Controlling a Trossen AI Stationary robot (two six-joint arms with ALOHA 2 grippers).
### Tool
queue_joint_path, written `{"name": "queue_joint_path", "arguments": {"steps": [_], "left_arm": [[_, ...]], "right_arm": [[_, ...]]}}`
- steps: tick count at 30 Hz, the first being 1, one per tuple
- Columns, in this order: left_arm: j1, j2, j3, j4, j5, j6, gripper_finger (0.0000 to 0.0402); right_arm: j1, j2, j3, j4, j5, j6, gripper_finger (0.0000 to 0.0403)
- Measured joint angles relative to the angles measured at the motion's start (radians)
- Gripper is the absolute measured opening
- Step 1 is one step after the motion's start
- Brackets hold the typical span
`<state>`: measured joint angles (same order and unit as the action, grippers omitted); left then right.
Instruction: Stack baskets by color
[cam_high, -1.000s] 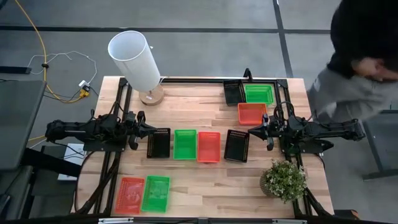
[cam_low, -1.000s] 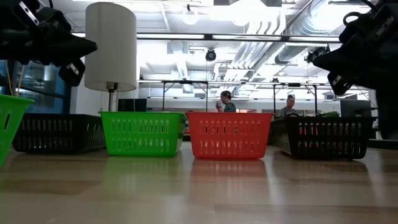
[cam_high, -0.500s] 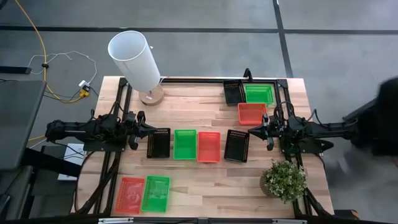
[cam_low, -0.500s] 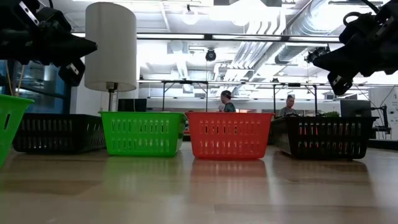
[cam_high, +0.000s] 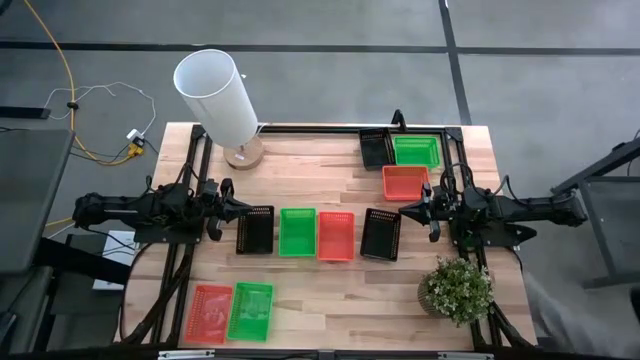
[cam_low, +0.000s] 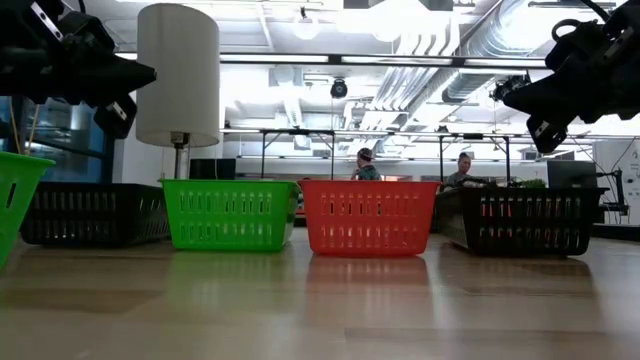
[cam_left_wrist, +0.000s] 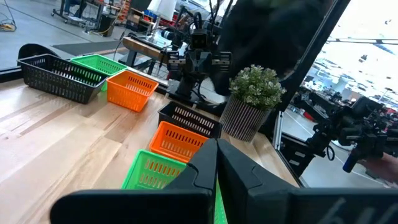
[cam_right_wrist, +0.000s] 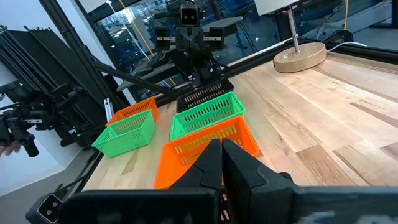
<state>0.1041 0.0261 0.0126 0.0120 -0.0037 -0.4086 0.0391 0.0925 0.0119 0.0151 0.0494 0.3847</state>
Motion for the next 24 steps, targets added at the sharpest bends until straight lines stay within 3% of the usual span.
{"name": "queue_joint_path", "arguments": {"steps": [24], "left_arm": [[0.0, 0.0, 0.0, 0.0, 0.0, 0.047, 0.0]], "right_arm": [[0.0, 0.0, 0.0, 0.009, 0.026, 0.0, 0.0]]}}
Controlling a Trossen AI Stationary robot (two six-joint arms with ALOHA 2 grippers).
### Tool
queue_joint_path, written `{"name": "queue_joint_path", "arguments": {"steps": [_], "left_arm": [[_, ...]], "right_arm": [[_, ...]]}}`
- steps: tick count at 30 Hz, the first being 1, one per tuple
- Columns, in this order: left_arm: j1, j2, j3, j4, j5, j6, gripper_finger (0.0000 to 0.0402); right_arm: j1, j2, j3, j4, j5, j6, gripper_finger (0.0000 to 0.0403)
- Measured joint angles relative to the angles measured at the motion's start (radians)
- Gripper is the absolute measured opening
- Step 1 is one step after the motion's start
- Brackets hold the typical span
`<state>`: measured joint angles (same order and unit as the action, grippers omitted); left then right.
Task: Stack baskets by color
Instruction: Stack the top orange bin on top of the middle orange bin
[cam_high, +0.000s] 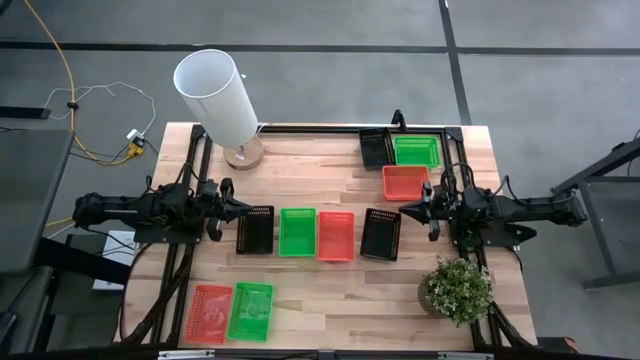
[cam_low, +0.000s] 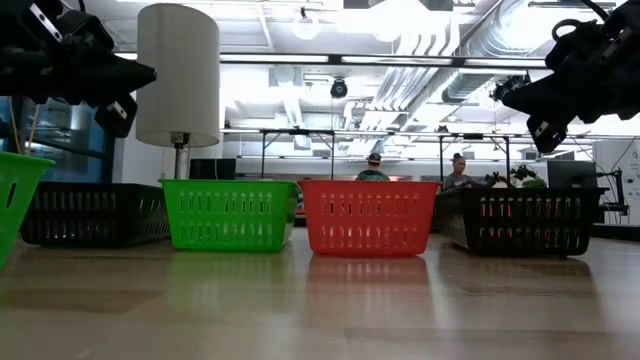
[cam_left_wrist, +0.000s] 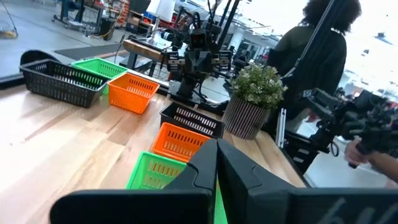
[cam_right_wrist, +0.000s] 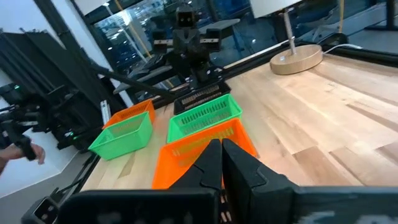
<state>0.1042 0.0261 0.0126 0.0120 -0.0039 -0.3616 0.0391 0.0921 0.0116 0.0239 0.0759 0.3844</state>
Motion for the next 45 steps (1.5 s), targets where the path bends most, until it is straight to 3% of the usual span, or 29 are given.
{"name": "queue_joint_path", "arguments": {"steps": [10, 18, 21, 25, 28, 33, 39, 45], "left_arm": [[0.0, 0.0, 0.0, 0.0, 0.0, -0.002, 0.0], [0.0, 0.0, 0.0, 0.044, -0.119, -0.002, 0.0], [0.0, 0.0, 0.0, 0.064, -0.136, -0.001, 0.0], [0.001, 0.019, 0.0, 0.288, -0.209, 0.014, 0.0], [0.0, 0.067, 0.02, 0.486, -0.162, 0.058, 0.0], [0.0, 0.207, 0.133, 0.487, -0.141, 0.127, 0.0], [0.0, 0.39, 0.205, 0.523, -0.153, 0.239, 0.0], [0.0, 0.445, 0.205, 0.575, -0.154, 0.242, 0.0]], "right_arm": [[0.0, 0.0, 0.0, 0.015, 0.043, -0.03, 0.0], [0.0, 0.0, 0.0, 0.032, 0.102, -0.077, 0.0], [0.0, 0.001, 0.0, 0.179, 0.123, -0.121, 0.0], [0.001, 0.011, 0.0, 0.443, 0.098, -0.244, 0.0], [0.0, 0.039, 0.0, 0.56, 0.118, -0.29, 0.0], [0.0, 0.12, 0.0, 0.642, 0.143, -0.223, 0.0], [0.0, 0.261, 0.081, 0.57, 0.187, -0.168, 0.0], [0.0, 0.429, 0.214, 0.485, 0.187, -0.241, 0.0]]}}
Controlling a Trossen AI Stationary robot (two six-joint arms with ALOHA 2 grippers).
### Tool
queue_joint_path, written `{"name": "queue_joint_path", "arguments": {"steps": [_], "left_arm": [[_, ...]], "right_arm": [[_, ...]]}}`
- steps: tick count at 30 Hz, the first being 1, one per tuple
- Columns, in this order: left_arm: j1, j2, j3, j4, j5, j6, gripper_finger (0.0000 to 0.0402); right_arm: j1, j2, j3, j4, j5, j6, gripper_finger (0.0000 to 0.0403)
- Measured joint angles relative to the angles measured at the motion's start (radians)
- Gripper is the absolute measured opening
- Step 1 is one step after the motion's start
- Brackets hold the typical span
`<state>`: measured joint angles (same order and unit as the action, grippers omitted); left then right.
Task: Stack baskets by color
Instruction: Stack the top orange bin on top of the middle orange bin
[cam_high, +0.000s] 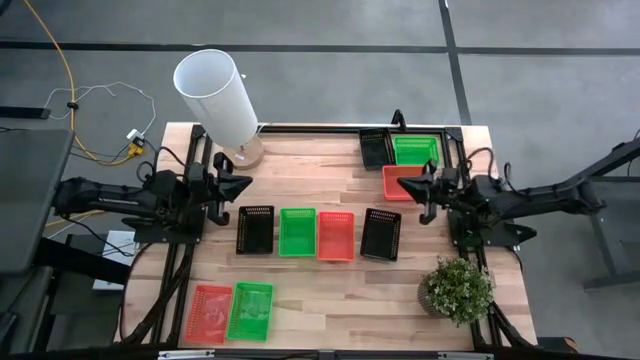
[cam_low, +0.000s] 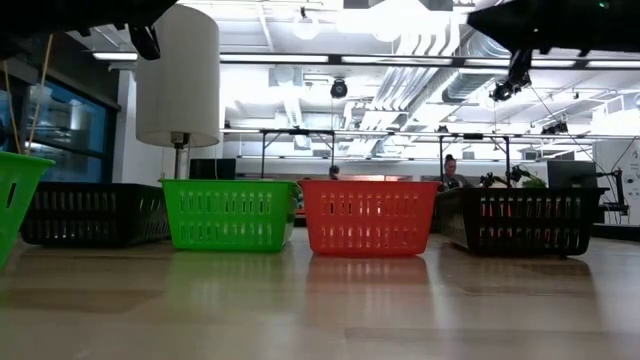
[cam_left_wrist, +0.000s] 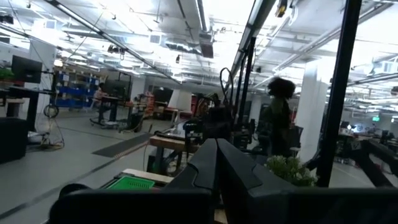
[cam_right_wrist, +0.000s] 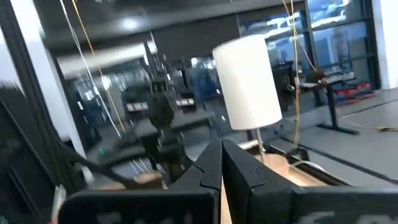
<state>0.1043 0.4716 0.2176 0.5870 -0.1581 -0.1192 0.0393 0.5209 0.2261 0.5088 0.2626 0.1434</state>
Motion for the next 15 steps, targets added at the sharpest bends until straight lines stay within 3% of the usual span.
{"name": "queue_joint_path", "arguments": {"steps": [7, 15], "left_arm": [[0.0, -0.008, 0.0, -0.012, -0.001, 0.022, 0.0], [0.0, -0.008, 0.0, -0.037, 0.052, 0.044, 0.0]], "right_arm": [[0.0, 0.127, 0.063, -0.118, 0.041, -0.048, 0.0], [0.0, 0.14, 0.065, -0.172, 0.073, -0.048, 0.0]]}}
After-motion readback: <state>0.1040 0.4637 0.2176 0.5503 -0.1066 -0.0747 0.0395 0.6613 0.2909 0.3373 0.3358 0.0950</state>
